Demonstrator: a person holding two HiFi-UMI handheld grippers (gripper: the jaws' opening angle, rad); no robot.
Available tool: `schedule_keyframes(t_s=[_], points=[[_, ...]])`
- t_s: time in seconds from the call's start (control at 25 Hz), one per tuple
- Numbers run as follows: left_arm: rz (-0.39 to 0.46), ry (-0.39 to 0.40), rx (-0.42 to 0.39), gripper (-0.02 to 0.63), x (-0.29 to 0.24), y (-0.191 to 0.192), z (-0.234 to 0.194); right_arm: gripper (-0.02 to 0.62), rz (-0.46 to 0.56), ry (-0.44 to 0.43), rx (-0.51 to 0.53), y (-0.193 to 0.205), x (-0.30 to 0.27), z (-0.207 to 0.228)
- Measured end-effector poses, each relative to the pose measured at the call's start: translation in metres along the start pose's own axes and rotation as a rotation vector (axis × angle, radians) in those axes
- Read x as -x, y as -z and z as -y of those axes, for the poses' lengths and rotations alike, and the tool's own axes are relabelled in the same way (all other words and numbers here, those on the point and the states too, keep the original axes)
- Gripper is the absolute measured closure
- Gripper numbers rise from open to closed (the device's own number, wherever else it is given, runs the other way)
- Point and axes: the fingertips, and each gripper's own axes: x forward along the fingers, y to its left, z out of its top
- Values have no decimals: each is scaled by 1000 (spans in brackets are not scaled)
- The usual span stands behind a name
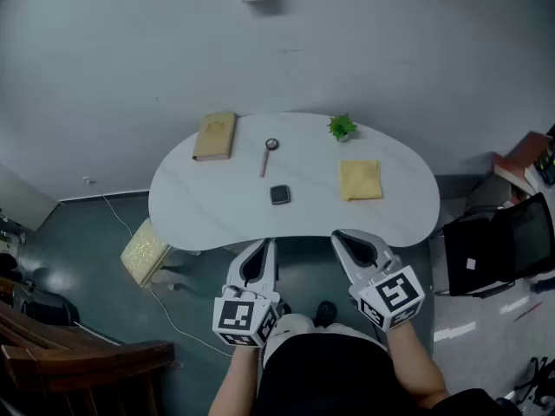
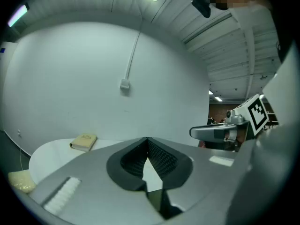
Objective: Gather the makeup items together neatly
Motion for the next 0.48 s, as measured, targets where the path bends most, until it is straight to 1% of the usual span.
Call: schedule_keyframes(t_s=[0.28, 0.48], points=[[-4, 2, -13, 609, -2, 2, 9, 588, 9, -7, 21, 2, 6, 1], [-13, 4, -23, 609, -2, 4, 13, 588, 8, -13, 15, 5, 7, 2]])
